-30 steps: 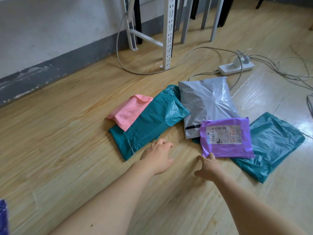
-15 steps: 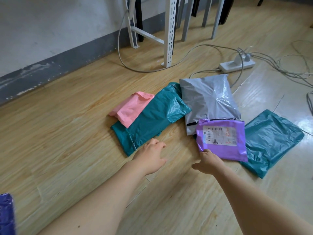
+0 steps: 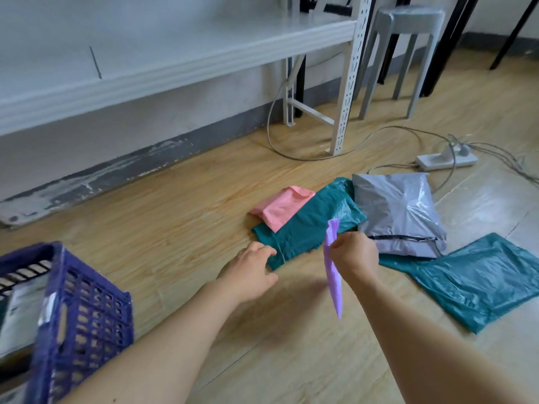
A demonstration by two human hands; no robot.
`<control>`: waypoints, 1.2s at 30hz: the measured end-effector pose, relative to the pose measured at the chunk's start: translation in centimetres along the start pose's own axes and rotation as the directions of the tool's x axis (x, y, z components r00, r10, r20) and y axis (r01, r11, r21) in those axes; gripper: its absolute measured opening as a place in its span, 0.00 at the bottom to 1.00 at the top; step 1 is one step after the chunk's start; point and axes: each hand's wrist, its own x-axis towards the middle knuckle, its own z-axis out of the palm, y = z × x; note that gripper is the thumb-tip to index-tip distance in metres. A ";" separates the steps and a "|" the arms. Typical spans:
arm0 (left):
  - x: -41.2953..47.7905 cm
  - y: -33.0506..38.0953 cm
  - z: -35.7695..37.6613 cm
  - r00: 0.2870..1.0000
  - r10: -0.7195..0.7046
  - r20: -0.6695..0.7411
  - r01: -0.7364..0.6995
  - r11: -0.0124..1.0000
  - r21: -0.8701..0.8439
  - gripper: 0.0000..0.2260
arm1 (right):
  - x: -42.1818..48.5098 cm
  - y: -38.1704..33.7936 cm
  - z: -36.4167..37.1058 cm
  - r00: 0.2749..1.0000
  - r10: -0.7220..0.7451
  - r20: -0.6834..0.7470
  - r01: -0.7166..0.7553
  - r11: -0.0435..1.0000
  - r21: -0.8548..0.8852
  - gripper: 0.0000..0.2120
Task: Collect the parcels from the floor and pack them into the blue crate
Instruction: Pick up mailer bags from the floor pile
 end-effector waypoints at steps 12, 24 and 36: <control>-14.8 -4.0 -8.2 0.957 -0.258 -0.129 0.244 0.963 -0.117 0.43 | -12.9 -17.8 -4.9 0.894 -0.186 0.407 -0.190 0.667 0.721 0.09; -26.6 -11.4 -11.6 0.757 -0.369 -0.540 0.320 0.929 -0.186 0.09 | -26.4 -25.2 -5.4 0.747 -0.544 0.382 0.204 0.734 0.648 0.11; -30.6 -22.4 -13.7 0.489 -0.625 -0.608 0.356 0.779 -0.515 0.12 | -29.9 -35.2 2.4 0.797 -0.591 0.124 0.315 0.583 0.749 0.10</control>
